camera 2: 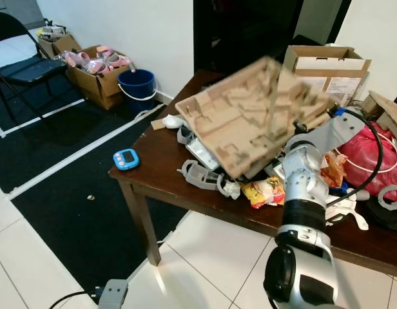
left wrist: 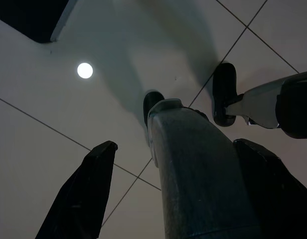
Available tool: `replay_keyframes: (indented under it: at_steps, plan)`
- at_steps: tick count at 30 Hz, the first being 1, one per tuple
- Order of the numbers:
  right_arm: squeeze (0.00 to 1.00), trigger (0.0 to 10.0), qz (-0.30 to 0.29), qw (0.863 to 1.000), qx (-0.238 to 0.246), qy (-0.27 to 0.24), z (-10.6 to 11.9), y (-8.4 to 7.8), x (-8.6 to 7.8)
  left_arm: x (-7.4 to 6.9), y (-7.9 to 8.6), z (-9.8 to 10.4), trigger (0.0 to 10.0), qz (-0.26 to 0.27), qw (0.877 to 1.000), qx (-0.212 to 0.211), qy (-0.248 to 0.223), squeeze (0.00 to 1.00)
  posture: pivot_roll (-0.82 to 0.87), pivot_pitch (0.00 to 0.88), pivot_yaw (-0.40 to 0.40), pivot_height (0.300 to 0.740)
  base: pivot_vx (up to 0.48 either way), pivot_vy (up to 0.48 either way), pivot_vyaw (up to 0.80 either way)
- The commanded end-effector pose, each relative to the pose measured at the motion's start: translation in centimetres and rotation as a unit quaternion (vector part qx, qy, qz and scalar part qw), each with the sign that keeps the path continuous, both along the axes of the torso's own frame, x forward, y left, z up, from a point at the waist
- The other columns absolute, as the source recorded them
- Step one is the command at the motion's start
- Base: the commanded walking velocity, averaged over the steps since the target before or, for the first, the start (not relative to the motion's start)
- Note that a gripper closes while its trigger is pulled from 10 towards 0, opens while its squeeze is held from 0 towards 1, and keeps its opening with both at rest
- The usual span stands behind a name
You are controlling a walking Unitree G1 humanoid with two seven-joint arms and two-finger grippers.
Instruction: Picking trash to rubbish bin
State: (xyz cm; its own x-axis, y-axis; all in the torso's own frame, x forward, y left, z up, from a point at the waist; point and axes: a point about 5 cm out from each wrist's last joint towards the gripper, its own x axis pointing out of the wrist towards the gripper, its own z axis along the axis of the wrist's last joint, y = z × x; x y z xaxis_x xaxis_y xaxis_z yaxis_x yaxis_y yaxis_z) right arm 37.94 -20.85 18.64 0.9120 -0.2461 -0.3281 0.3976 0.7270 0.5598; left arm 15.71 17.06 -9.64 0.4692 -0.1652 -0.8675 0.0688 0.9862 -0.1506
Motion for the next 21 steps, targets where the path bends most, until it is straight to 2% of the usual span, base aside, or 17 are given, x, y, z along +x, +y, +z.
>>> replay_keyframes:
  at_steps: [1,2,3,4,5,12,21]
  plan:
    - [0.79,10.0,0.017,1.000,-0.002,0.022,-0.9,0.6,-0.1,-0.5,-0.5,-0.3,10.0,0.000,1.000,-0.006,0.010,0.00,-0.02,0.077,-0.038,0.740,0.000,0.000,0.00]
    - [0.79,10.0,0.017,1.000,-0.002,0.022,-0.9,0.6,-0.1,-0.5,-0.5,-0.3,10.0,0.000,1.000,-0.006,0.010,0.00,-0.02,0.077,-0.038,0.740,0.000,0.000,0.00]
    - [0.57,10.0,0.025,0.999,-0.008,0.029,-1.1,0.7,-0.1,-0.5,-0.5,-0.3,10.0,0.000,1.000,-0.006,0.010,0.00,-0.02,0.077,-0.039,0.740,0.000,0.000,0.00]
    - [0.18,10.0,0.031,0.999,-0.013,0.038,-1.4,0.8,-0.1,-0.6,-0.5,-0.3,10.0,0.000,1.000,-0.007,0.010,0.00,-0.02,0.077,-0.039,0.740,0.000,0.000,0.00]
    - [0.00,10.0,0.045,0.997,-0.022,0.051,-1.6,1.0,-0.2,-0.6,-0.6,-0.3,10.0,0.000,1.000,-0.007,0.010,0.00,-0.02,0.077,-0.040,0.740,0.000,0.000,0.00]
    - [0.00,10.0,0.088,0.993,-0.045,0.062,-1.5,2.1,0.0,-0.6,-0.7,-0.3,10.0,-0.001,1.000,-0.008,0.011,0.00,-0.02,0.076,-0.049,0.740,0.000,0.000,0.00]
    - [0.00,10.0,0.143,0.986,-0.070,0.052,0.3,3.8,1.2,-0.6,-1.0,-0.3,10.0,0.001,1.000,-0.010,0.010,0.00,-0.01,0.065,-0.067,0.740,0.000,0.000,0.00]
